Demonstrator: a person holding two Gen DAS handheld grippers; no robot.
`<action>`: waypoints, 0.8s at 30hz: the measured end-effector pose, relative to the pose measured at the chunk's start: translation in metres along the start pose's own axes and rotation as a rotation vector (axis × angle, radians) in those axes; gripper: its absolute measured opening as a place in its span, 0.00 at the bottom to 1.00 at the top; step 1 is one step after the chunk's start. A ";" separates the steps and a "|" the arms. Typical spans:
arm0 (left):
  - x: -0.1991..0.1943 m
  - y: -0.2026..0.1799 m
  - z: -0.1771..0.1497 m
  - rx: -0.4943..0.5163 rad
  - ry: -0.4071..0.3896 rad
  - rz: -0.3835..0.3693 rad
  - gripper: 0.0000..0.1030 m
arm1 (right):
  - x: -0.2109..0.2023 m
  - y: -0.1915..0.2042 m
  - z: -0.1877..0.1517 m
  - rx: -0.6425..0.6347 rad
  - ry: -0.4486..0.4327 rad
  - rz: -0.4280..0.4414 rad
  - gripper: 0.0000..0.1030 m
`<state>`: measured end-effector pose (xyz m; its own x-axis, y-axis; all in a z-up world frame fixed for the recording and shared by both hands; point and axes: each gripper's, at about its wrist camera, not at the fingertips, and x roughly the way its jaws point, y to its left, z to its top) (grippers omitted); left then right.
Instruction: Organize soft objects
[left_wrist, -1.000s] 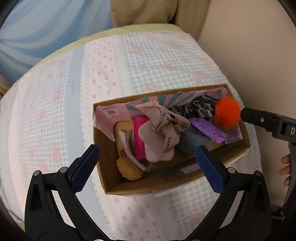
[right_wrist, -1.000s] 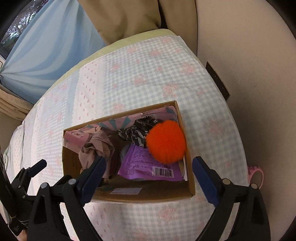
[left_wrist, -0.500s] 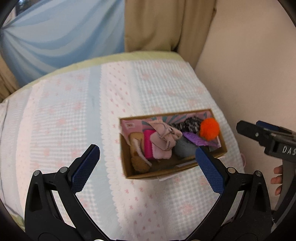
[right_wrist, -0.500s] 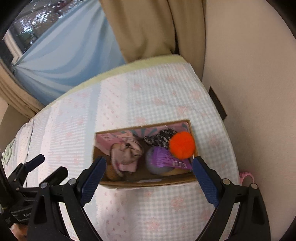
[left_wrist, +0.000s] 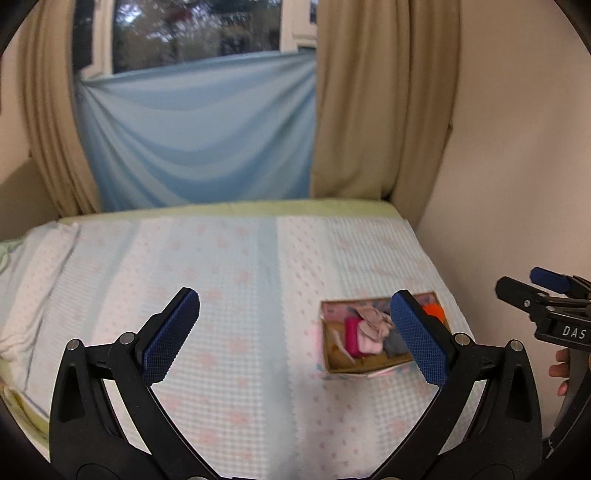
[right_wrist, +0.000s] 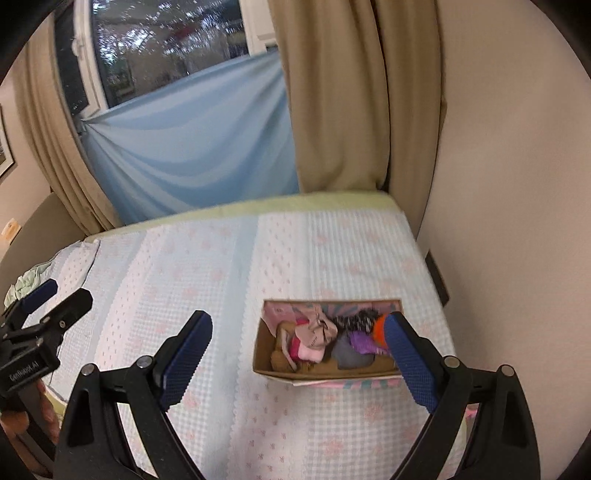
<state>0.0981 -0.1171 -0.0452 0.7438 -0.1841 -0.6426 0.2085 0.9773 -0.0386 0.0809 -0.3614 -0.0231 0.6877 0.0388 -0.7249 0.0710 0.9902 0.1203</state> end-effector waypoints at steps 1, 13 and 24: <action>-0.010 0.006 0.001 -0.003 -0.016 0.006 1.00 | -0.007 0.005 0.000 -0.005 -0.012 -0.004 0.90; -0.088 0.049 -0.003 -0.031 -0.140 0.010 1.00 | -0.060 0.052 -0.010 -0.031 -0.126 -0.032 0.90; -0.097 0.062 0.000 -0.027 -0.176 0.017 1.00 | -0.062 0.069 -0.005 -0.037 -0.162 -0.058 0.90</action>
<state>0.0391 -0.0385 0.0147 0.8473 -0.1808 -0.4994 0.1796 0.9824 -0.0509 0.0399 -0.2953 0.0267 0.7911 -0.0380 -0.6105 0.0893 0.9946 0.0538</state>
